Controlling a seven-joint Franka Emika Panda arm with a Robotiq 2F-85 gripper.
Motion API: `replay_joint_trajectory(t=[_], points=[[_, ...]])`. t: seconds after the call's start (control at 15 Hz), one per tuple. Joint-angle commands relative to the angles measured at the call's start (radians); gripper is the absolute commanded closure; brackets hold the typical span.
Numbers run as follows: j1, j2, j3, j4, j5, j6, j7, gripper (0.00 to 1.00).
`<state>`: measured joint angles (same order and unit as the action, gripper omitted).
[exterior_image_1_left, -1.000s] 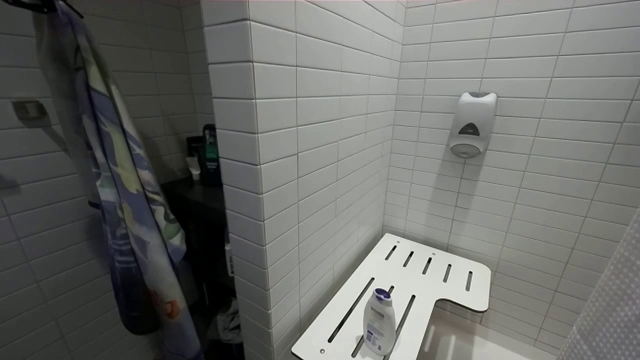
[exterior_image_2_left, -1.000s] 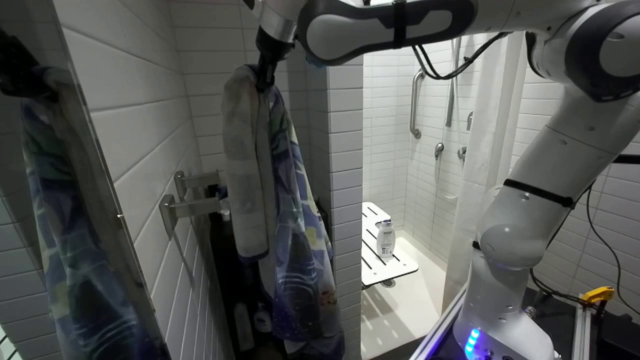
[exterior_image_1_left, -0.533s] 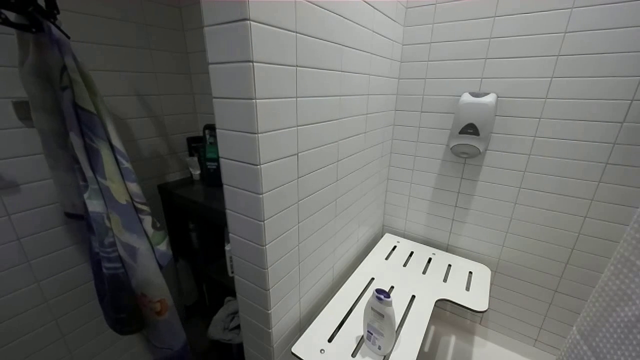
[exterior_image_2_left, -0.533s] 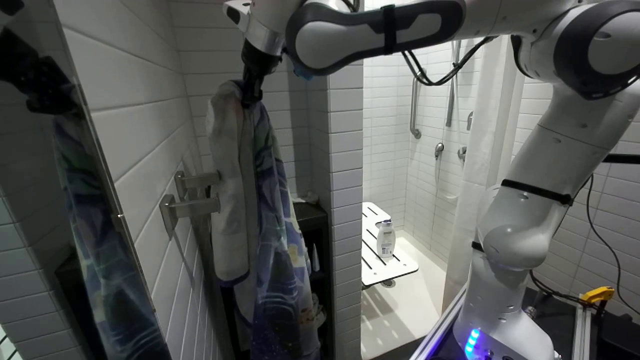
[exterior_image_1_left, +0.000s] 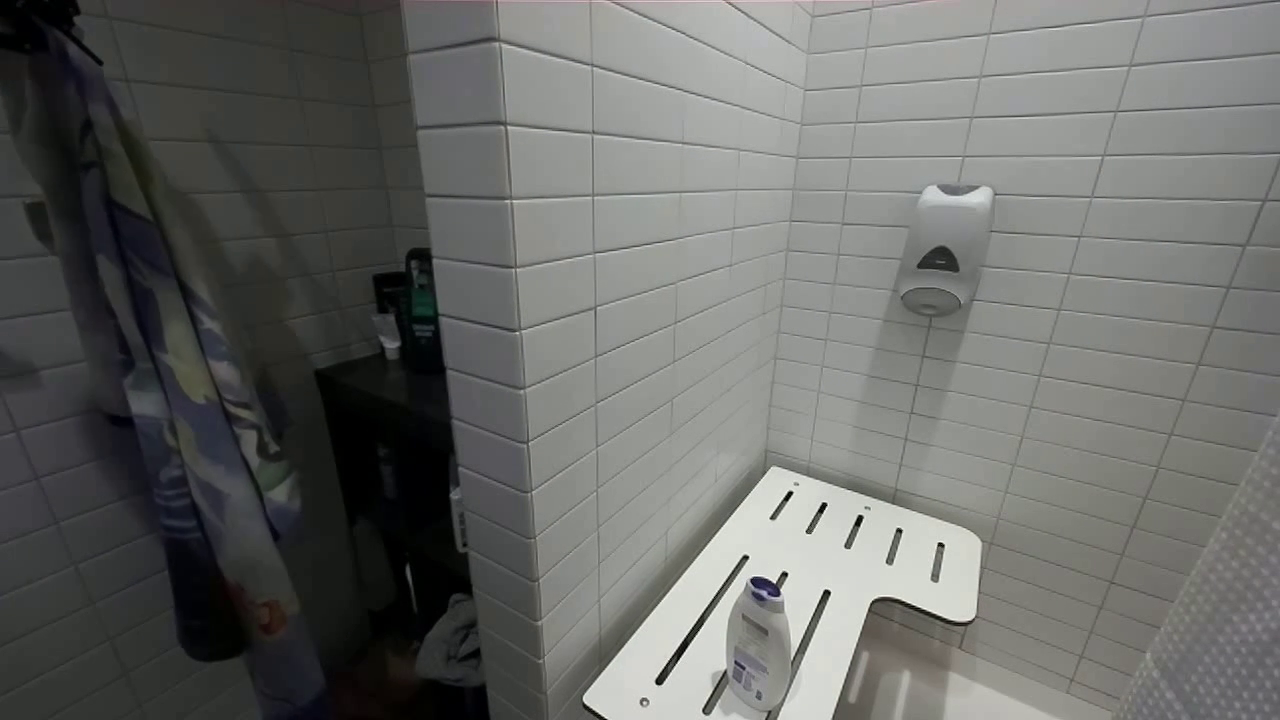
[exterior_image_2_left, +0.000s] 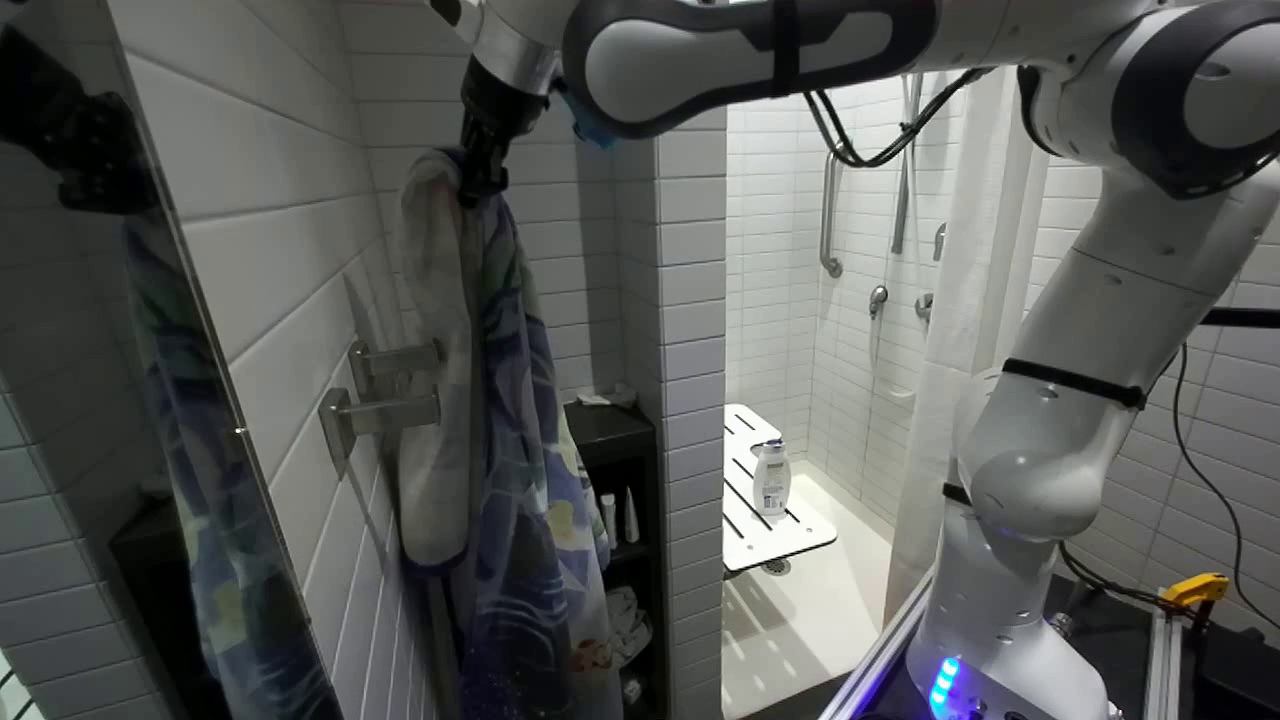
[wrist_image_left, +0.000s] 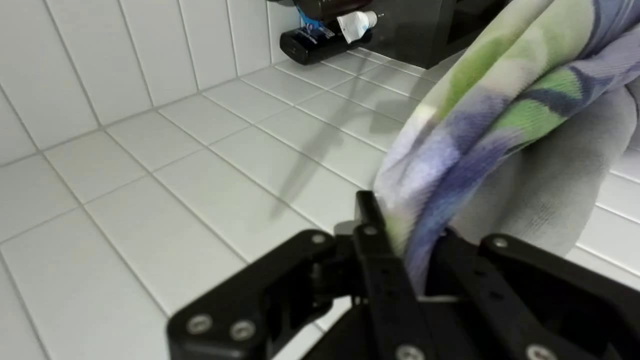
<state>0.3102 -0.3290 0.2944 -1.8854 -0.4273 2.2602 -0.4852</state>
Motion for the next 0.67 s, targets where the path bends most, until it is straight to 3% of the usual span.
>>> replay_joint_trajectory(t=[0.0,0.6], points=[[0.021,0.059,0.039,0.095,-0.004,-0.028,-0.047,0.97],[0.049,0.187,0.100,0.168,-0.006,-0.078,-0.092,0.97]])
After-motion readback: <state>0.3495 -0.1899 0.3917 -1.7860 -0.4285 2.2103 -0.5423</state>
